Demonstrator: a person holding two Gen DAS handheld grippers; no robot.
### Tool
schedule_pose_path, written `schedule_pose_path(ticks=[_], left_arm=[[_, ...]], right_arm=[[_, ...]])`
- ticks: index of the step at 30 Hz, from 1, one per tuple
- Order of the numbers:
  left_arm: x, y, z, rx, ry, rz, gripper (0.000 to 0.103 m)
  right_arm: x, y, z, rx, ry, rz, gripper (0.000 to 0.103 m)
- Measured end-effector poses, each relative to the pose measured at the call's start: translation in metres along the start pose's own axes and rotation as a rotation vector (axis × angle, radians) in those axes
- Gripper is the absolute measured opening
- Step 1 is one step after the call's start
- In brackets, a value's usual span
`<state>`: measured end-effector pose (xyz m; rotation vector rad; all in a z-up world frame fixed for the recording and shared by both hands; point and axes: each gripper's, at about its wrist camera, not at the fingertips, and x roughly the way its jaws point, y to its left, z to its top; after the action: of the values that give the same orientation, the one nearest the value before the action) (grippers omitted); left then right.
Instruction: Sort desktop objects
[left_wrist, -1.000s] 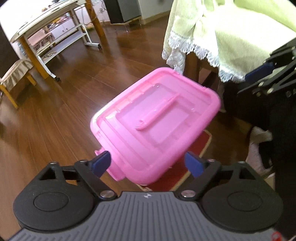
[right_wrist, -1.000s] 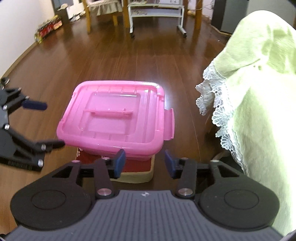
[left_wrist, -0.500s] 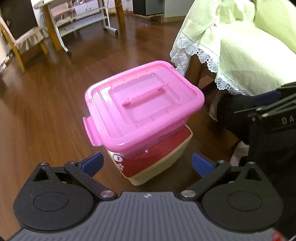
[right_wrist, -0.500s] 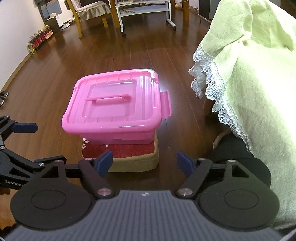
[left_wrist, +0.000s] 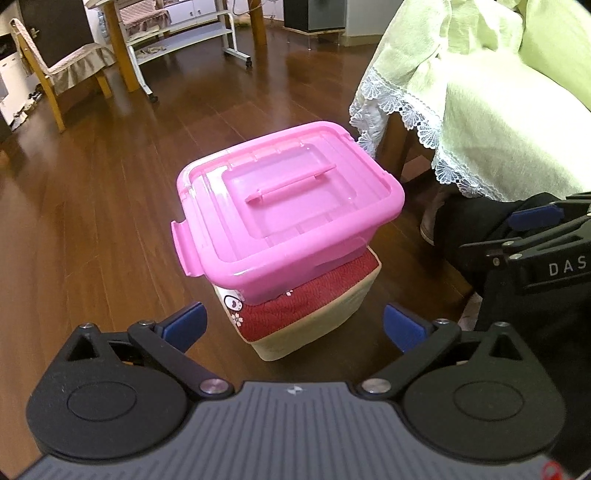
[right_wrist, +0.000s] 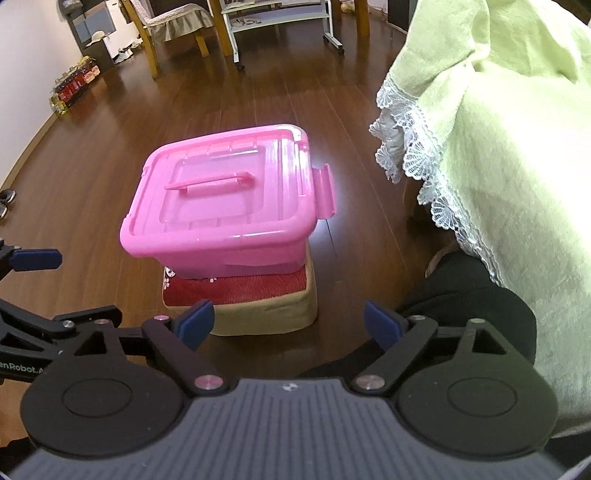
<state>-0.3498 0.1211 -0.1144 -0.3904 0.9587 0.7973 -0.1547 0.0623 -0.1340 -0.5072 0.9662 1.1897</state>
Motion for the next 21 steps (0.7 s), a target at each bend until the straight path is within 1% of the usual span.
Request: schedule_pose_path(ticks=[7,13,21], left_arm=[[-0.0058,0.0004,-0.0014,-0.035,-0.007,0.043,0.102],[-0.0089,-0.0048,0.0000,-0.017,-0.006,0.044,0.102],[-0.0084,-0.0030,0.0008,-0.029,0.005,0.057,0.102]], right_arm=[[-0.0041,-0.0022,-0.0027,0.010,-0.004,0.008,0.091],[-0.0068,-0.0040,-0.0042,0.020,-0.006,0.018,0.092],[-0.0049,-0.0026,-0.0040,0.019,0.004,0.028,0.093]])
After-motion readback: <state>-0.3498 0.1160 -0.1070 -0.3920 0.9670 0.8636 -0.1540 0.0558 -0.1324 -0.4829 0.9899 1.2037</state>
